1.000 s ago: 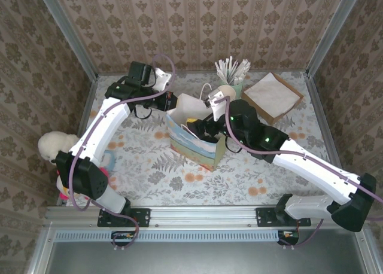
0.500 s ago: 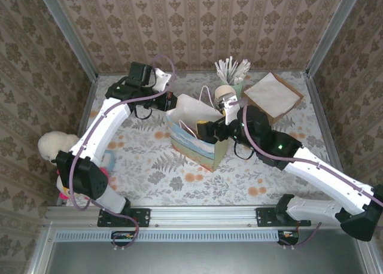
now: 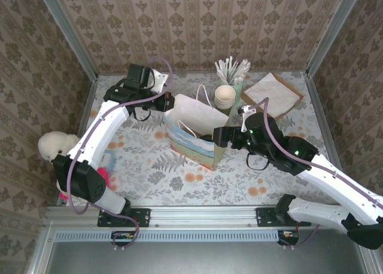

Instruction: Pack the takeout coffee

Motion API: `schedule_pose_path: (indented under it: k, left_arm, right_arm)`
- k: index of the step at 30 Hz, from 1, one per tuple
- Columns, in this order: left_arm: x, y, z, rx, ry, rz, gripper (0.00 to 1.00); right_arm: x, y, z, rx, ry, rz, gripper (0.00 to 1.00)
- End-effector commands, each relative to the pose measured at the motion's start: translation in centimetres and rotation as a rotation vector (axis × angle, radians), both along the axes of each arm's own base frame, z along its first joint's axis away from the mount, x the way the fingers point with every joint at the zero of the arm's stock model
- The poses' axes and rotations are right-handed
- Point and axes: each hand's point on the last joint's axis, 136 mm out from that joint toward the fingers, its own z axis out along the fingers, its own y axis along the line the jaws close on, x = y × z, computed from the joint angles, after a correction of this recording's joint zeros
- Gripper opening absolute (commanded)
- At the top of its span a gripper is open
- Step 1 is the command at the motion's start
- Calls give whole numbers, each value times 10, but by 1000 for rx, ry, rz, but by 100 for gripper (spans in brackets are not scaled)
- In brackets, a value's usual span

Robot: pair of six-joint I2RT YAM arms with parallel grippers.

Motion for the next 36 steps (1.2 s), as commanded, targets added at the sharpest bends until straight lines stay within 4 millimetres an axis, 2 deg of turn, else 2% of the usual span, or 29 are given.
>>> schedule_pose_path:
  k: [1, 5, 9, 11, 15, 19, 24, 30, 36]
  left_arm:
    - [-2, 4, 4, -2, -6, 44, 0]
    - [-2, 4, 3, 0, -5, 49, 0]
    - [-1, 6, 2, 6, -3, 63, 0]
    - [1, 9, 2, 15, 2, 92, 0]
    - [2, 13, 5, 10, 21, 137, 0]
    - [-1, 18, 8, -4, 29, 178, 0]
    - [-7, 23, 11, -36, 52, 234, 0]
    - [-14, 34, 12, -63, 68, 320, 0]
    - [-21, 45, 9, -44, 61, 357, 0]
  right_arm:
    - [9, -5, -11, 65, 116, -160, 87]
    - [20, 0, -17, 84, 159, -232, 87]
    - [31, 4, -15, 46, 160, -252, 77]
    - [34, 5, -13, -7, 155, -238, 70]
    - [39, 11, -7, -123, 146, -170, 46]
    - [45, 24, -4, -183, 164, -67, 26]
    - [56, 32, -10, -241, 197, -11, 10]
    - [67, 39, -14, -207, 224, 72, 2]
    - [80, 48, -23, -203, 235, 168, 3]
